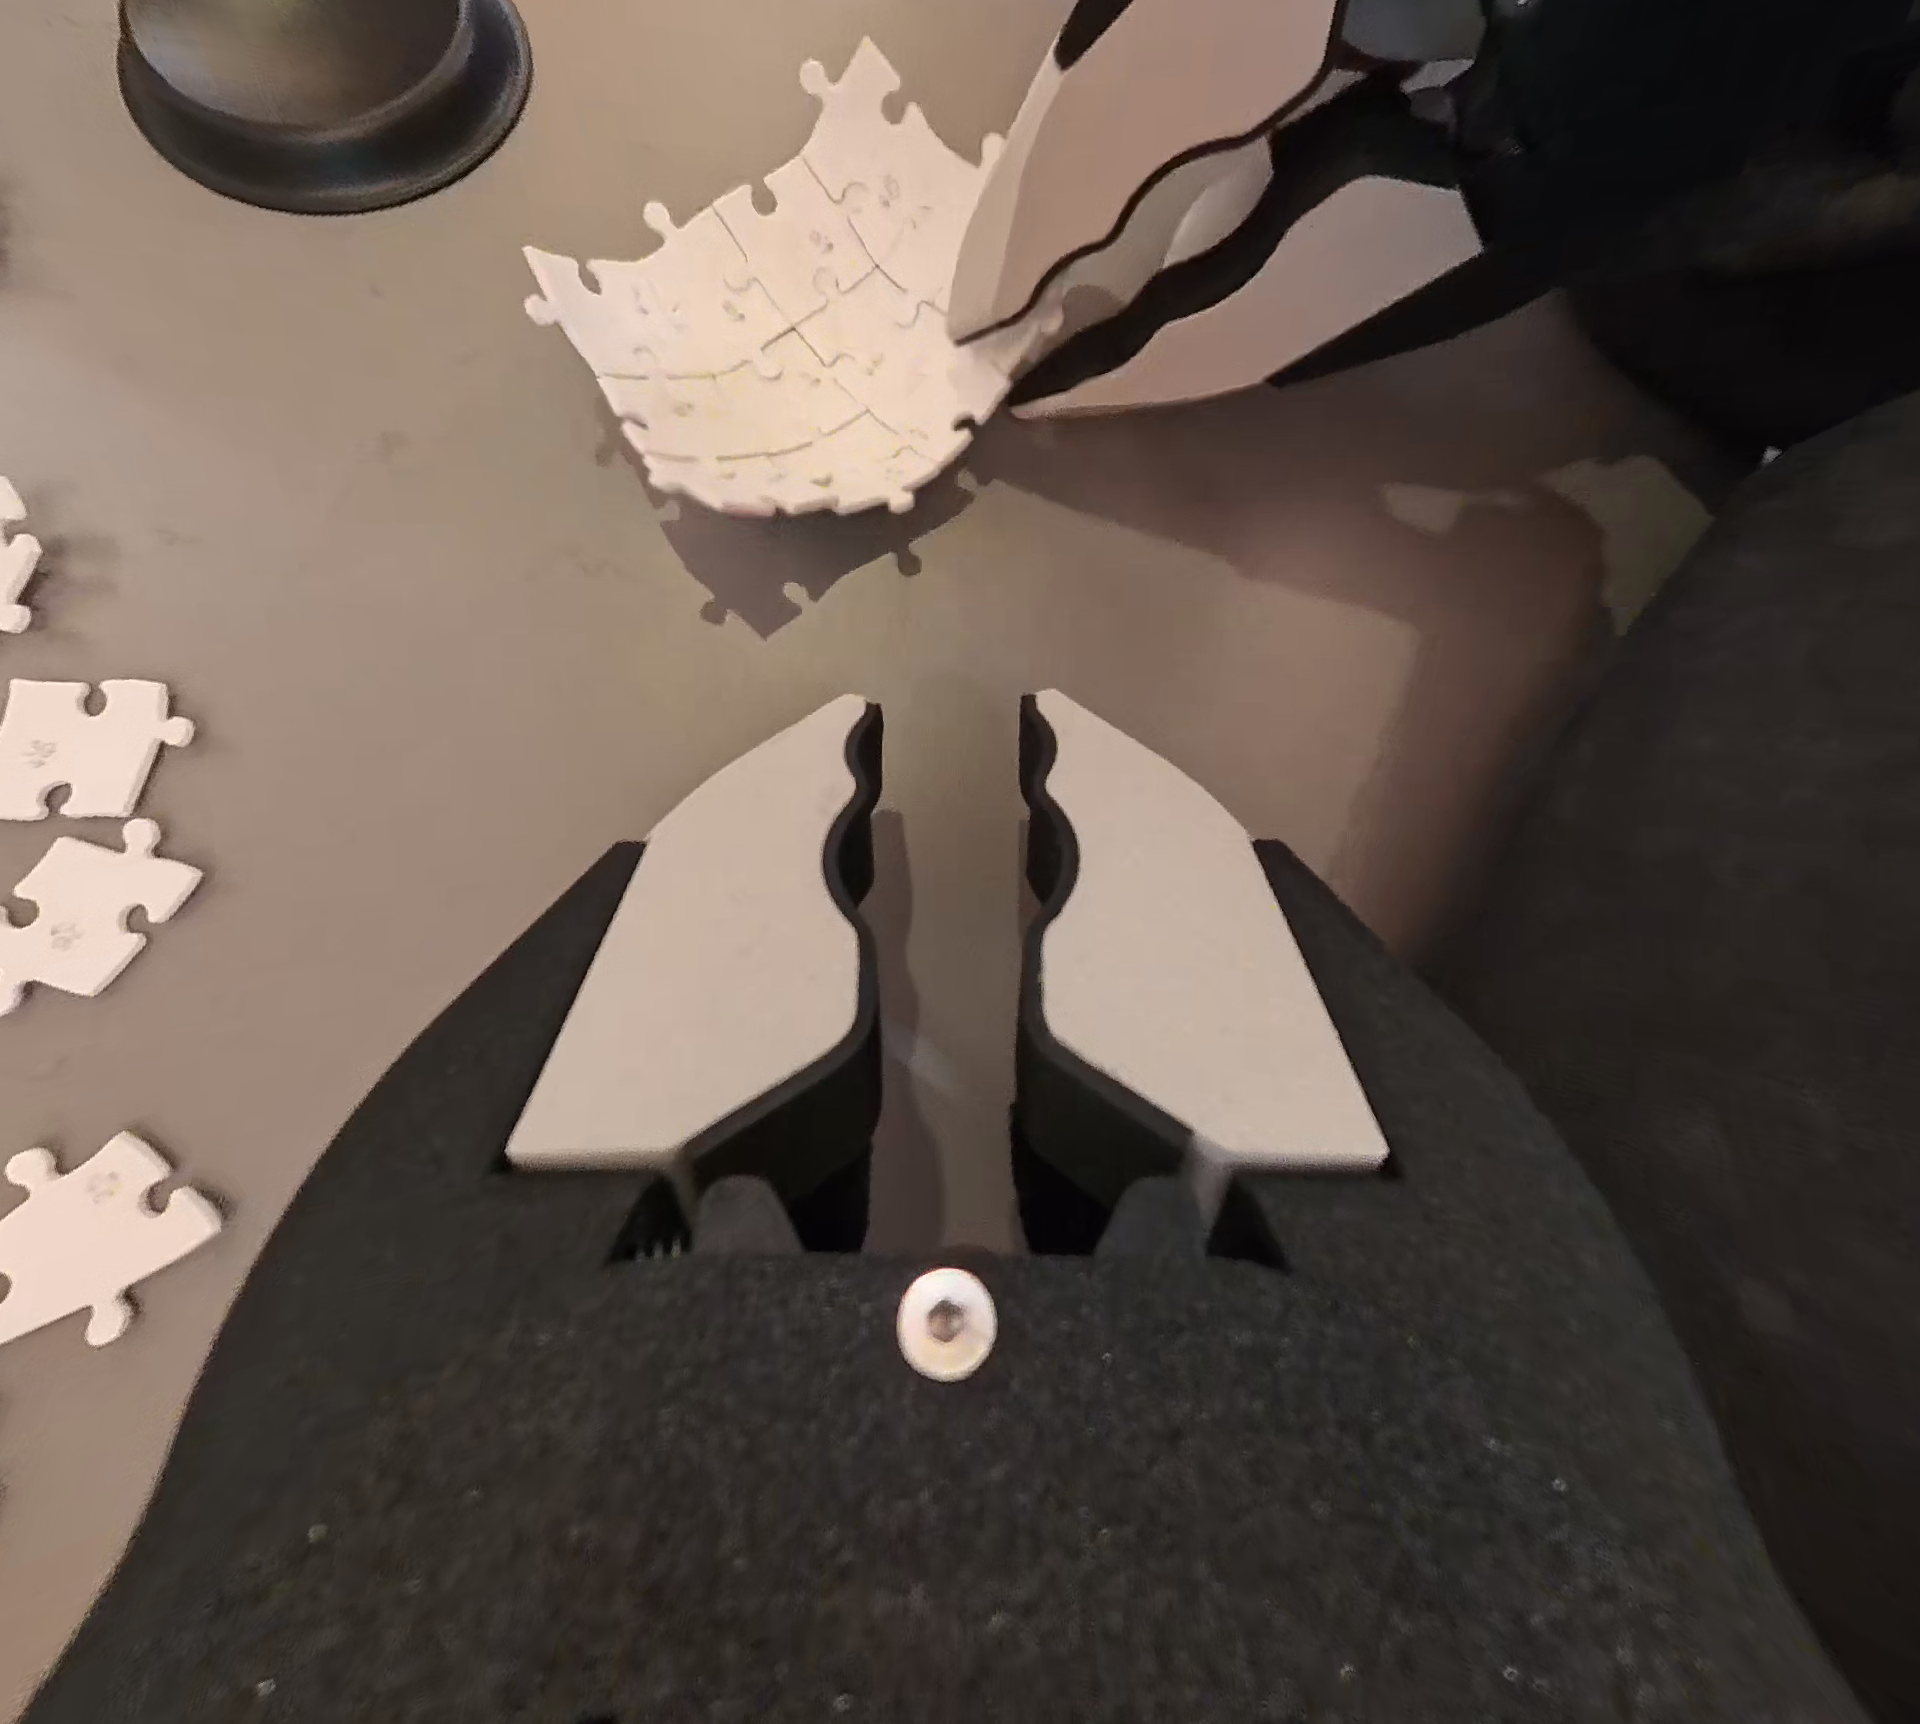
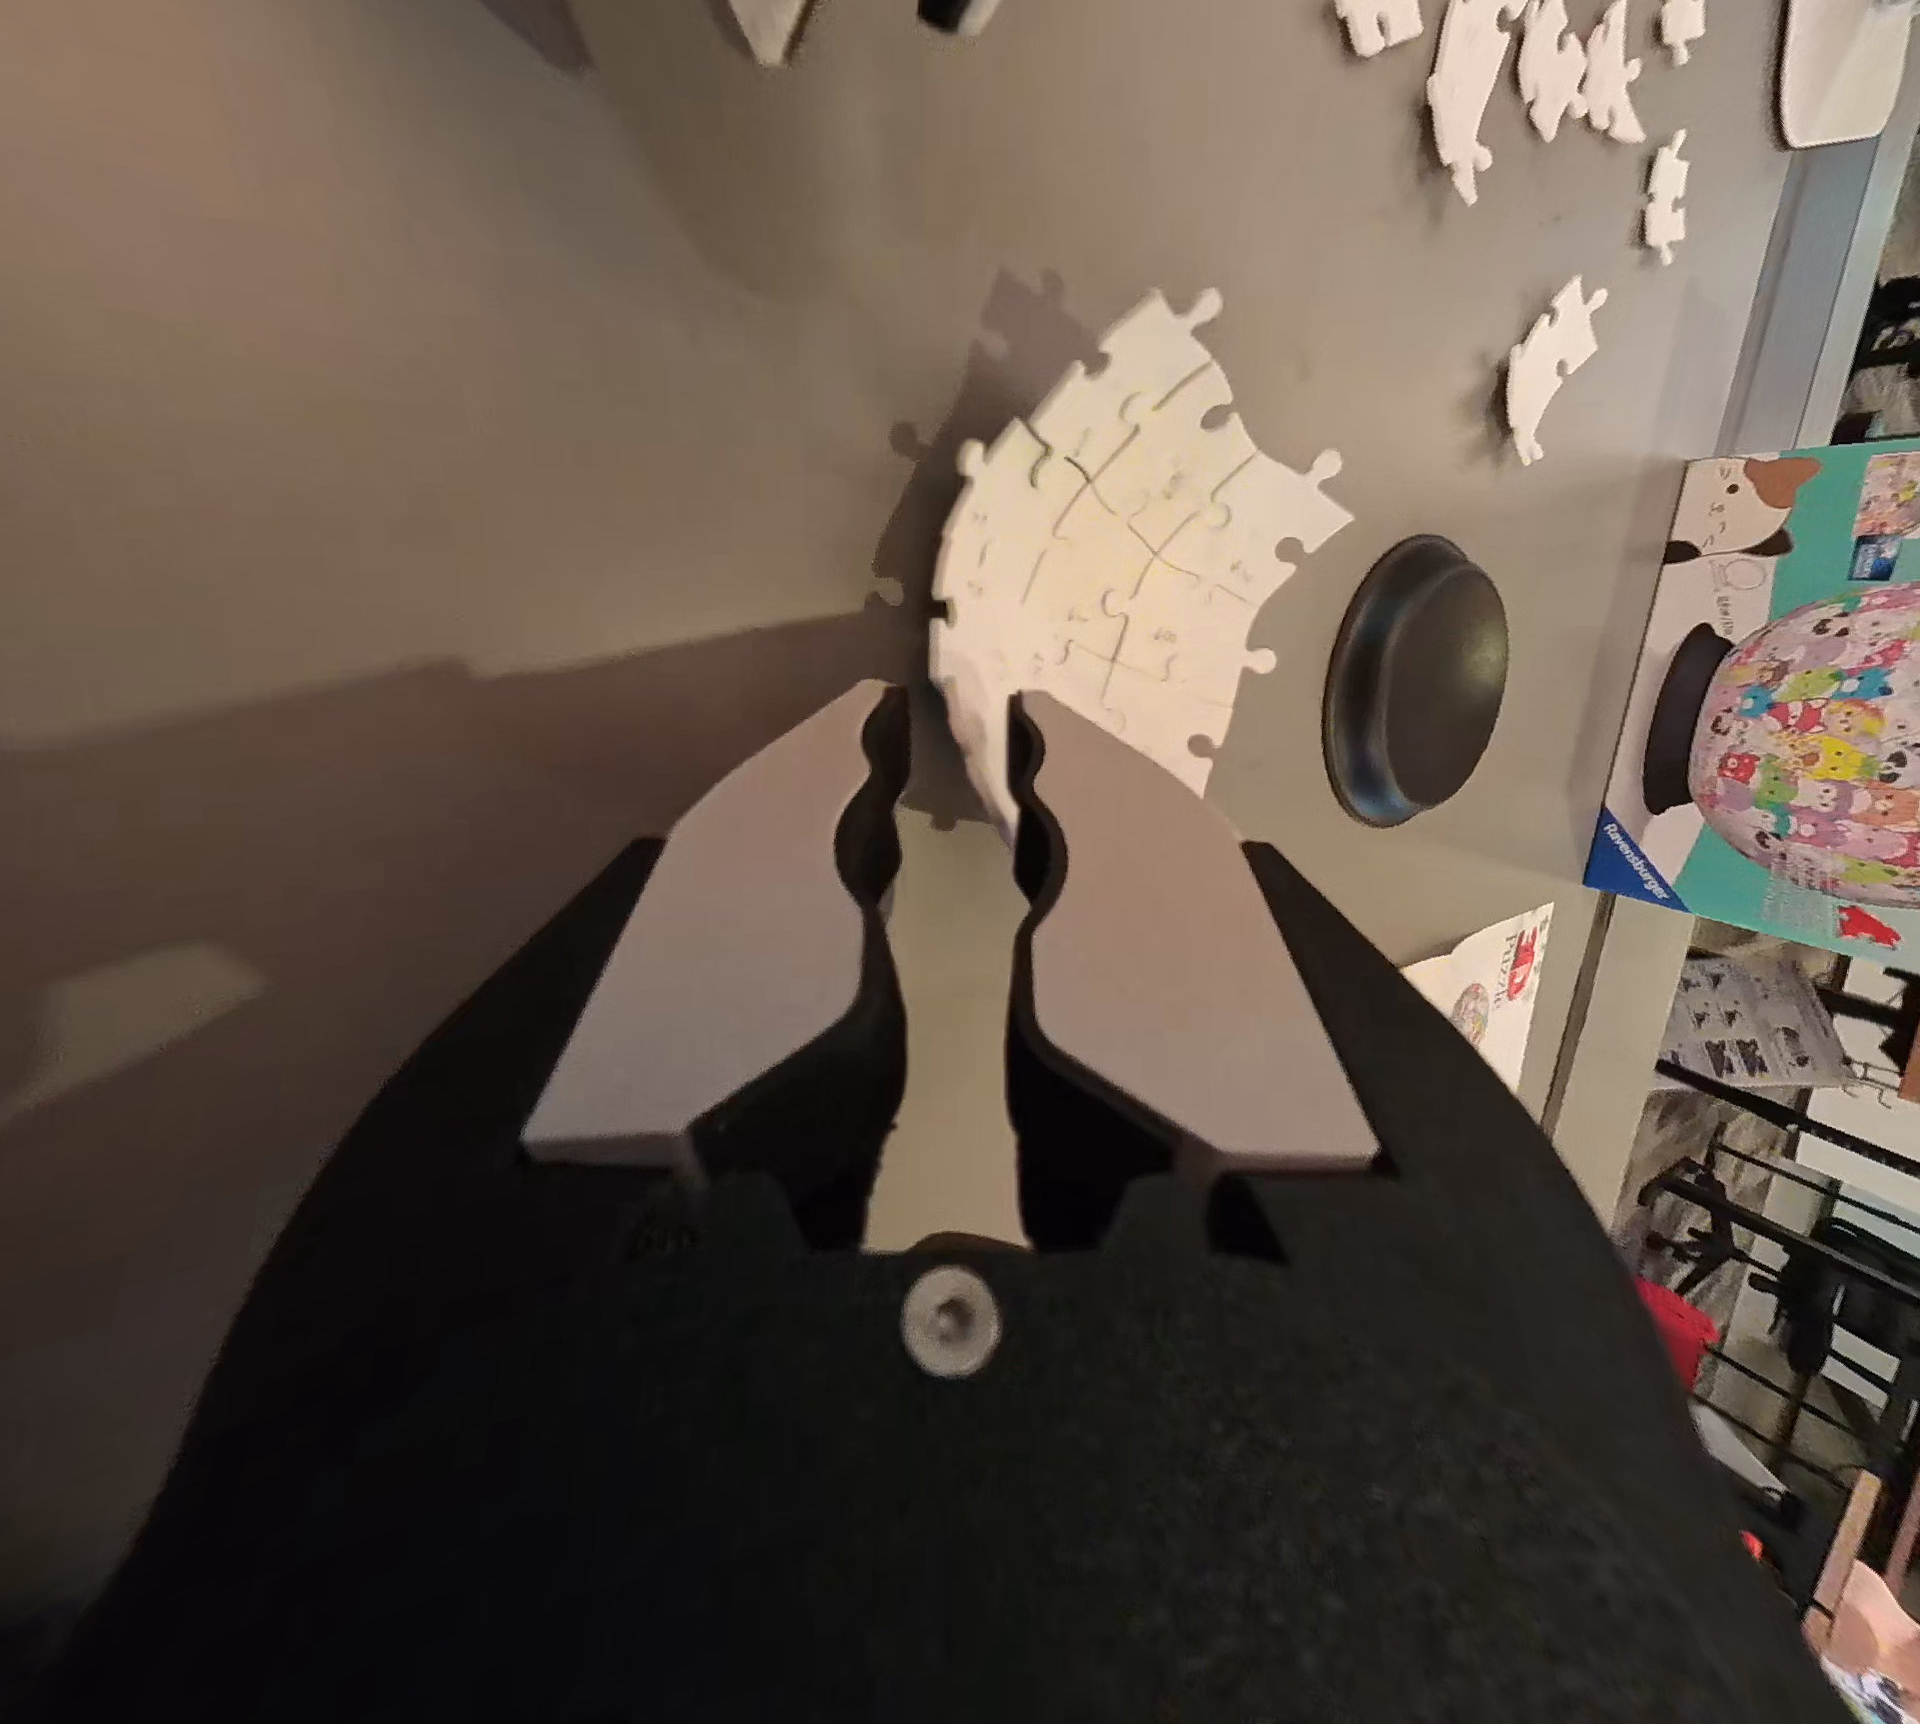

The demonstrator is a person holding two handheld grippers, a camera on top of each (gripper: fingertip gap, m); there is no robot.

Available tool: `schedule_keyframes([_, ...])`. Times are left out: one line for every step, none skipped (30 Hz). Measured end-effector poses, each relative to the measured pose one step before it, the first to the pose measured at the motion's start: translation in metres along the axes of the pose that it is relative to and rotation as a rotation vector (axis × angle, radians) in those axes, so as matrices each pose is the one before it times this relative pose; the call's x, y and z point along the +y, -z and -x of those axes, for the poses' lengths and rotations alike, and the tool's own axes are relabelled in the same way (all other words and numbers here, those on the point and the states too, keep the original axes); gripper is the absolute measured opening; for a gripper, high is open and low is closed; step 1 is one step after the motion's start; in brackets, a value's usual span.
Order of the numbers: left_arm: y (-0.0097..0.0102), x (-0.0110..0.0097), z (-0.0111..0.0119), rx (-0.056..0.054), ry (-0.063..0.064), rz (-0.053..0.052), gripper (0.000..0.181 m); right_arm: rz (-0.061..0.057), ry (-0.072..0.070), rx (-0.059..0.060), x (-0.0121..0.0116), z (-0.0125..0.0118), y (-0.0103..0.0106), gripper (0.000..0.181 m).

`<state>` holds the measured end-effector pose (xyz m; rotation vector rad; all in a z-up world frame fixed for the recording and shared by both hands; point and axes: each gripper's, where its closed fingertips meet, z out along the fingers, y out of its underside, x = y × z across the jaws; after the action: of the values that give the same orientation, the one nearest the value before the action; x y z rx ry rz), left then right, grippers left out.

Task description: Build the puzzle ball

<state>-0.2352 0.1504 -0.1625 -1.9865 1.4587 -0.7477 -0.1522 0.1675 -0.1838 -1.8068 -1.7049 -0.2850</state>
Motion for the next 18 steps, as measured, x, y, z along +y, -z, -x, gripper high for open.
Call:
schedule_keyframes([0.00096, 0.00065, 0.00027, -0.0032, -0.0025, -0.0005, 0.025, 0.0086, 0.0062, -0.0070, 0.00043, 0.00029, -0.00040, 0.013])
schedule_keyframes([0.00109, 0.00062, 0.00019, -0.0016, -0.0014, -0.0004, 0.025, -0.0016, 0.0067, 0.0002, -0.00091, -0.00040, 0.00022, 0.008])
schedule_keyframes([0.00099, 0.00044, 0.00027, -0.0009, 0.0003, -0.0012, 0.025, -0.0028, 0.0049, 0.0055, -0.00108, -0.00118, 0.00010, 0.006])
schedule_keyframes([0.00108, 0.00032, 0.00033, -0.0007, 0.0008, -0.0018, 0.025, 0.0032, 0.0036, -0.0019, -0.00025, -0.00023, -0.00056, 0.005])
schedule_keyframes([0.00097, 0.00012, 0.00038, -0.0016, 0.0004, -0.0013, 0.025, 0.0091, 0.0015, -0.0001, 0.00059, -0.00045, -0.00083, 0.004])
schedule_keyframes([0.00106, 0.00008, 0.00062, -0.0032, -0.0001, -0.0010, 0.025, 0.0046, -0.0002, 0.0035, 0.00018, -0.00106, -0.00039, 0.004])
schedule_keyframes([0.00088, -0.00011, 0.00070, -0.0034, -0.0003, -0.0013, 0.025, -0.0049, 0.0000, 0.0016, -0.00080, -0.00084, 0.00003, 0.004])
schedule_keyframes([0.00068, -0.00002, 0.00056, -0.0027, 0.0003, -0.0012, 0.025, -0.0045, -0.0047, -0.0019, -0.00066, -0.00063, 0.00019, 0.004])
schedule_keyframes([0.00054, -0.00013, 0.00031, -0.0014, 0.0008, -0.0011, 0.025, 0.0009, -0.0043, -0.0016, 0.00003, -0.00068, 0.00020, 0.003])
schedule_keyframes([0.00022, 0.00001, 0.00015, -0.0003, 0.0007, -0.0007, 0.025, -0.0001, -0.0010, -0.0017, 0.00013, -0.00057, 0.00019, 0.003])
schedule_keyframes([0.00016, 0.00003, 0.00008, -0.0006, 0.0001, 0.0003, 0.025, -0.0010, -0.0006, -0.0031, 0.00008, -0.00031, -0.00002, 0.003])
schedule_keyframes([0.00001, 0.00009, -0.00008, -0.0007, -0.0007, 0.0008, 0.025, 0.0005, 0.0014, -0.0003, 0.00015, -0.00055, 0.00023, 0.003])
schedule_keyframes([-0.00013, -0.00004, -0.00013, -0.0004, -0.0012, 0.0008, 0.025, -0.0035, 0.0001, 0.0011, -0.00046, -0.00065, 0.00029, 0.003])
schedule_keyframes([-0.00023, -0.00001, -0.00004, -0.0010, -0.0012, 0.0004, 0.025, 0.0011, 0.0004, -0.0087, 0.00033, 0.00062, -0.00007, 0.002])
schedule_keyframes([-0.00012, -0.00021, -0.00023, -0.0005, -0.0011, -0.0001, 0.025, -0.0006, 0.0040, -0.0014, 0.00006, -0.00024, 0.00017, 0.002])
schedule_keyframes([-0.00018, 0.00000, -0.00004, -0.0004, -0.0006, 0.0002, 0.025, -0.0054, 0.0011, 0.0034, -0.00045, -0.00093, 0.00043, 0.002])
schedule_keyframes([-0.00021, 0.00002, -0.00002, -0.0004, 0.0001, 0.0011, 0.025, -0.0017, -0.0030, -0.0046, 0.00031, -0.00001, -0.00012, 0.002])
schedule_keyframes([-0.00037, 0.00012, 0.00008, -0.0004, 0.0003, 0.0009, 0.025, -0.0021, -0.0012, 0.0032, 0.00035, -0.00060, 0.00014, 0.002])
